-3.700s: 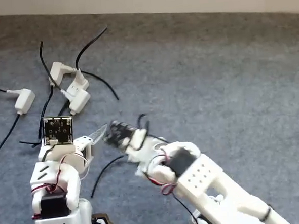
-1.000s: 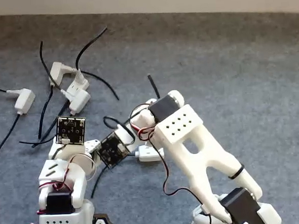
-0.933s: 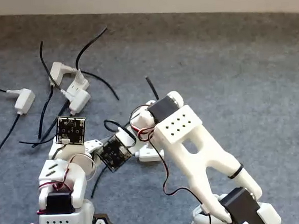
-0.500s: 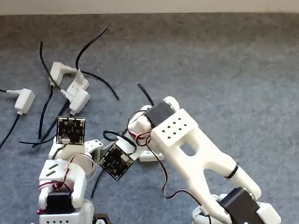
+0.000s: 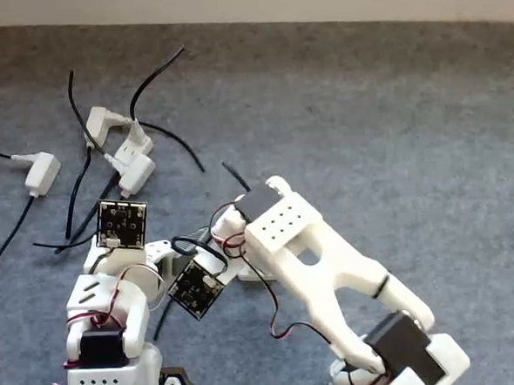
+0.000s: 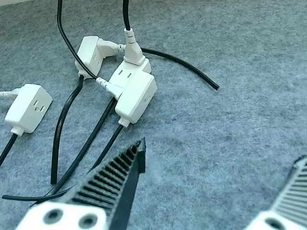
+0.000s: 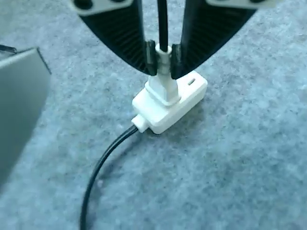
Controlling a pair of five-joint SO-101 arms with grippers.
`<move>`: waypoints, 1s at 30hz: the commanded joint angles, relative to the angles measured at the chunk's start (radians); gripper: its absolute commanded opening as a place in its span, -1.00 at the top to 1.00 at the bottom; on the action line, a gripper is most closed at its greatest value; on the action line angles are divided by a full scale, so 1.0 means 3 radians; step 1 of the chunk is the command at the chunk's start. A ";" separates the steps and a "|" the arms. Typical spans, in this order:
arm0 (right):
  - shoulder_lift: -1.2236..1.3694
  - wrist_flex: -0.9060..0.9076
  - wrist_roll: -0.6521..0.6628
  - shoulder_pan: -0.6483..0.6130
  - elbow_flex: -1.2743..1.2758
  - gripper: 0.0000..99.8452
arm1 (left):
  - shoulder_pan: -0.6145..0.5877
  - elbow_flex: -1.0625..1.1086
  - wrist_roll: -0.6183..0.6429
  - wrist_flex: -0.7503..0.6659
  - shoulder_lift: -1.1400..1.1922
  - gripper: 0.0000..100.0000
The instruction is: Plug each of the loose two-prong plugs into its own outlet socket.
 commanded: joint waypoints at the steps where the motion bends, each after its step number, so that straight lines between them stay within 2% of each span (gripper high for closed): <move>1: -0.0003 -0.0049 -0.0066 -0.0033 0.0003 0.98 | -0.0023 -0.0013 0.0015 -0.0061 -0.0003 0.13; 11: 0.0115 -0.0059 -0.0087 -0.0018 0.0238 0.98 | -0.0023 -0.0013 0.0020 -0.0061 -0.0003 0.13; 17: 0.0407 -0.0565 -0.0358 -0.0028 0.0432 0.98 | -0.0023 -0.0013 0.0020 -0.0061 -0.0003 0.13; 24: 0.0770 -0.0616 -0.0394 -0.0033 0.0422 0.98 | -0.0023 -0.0013 0.0020 -0.0061 -0.0003 0.13; 28: 0.0606 -0.0570 -0.0767 -0.0018 0.0340 0.98 | -0.0023 -0.0013 0.0020 -0.0061 -0.0003 0.13; 30: 0.0432 -0.0355 -0.0905 -0.0018 0.0269 0.97 | -0.0023 -0.0013 0.0020 -0.0061 0.0003 0.13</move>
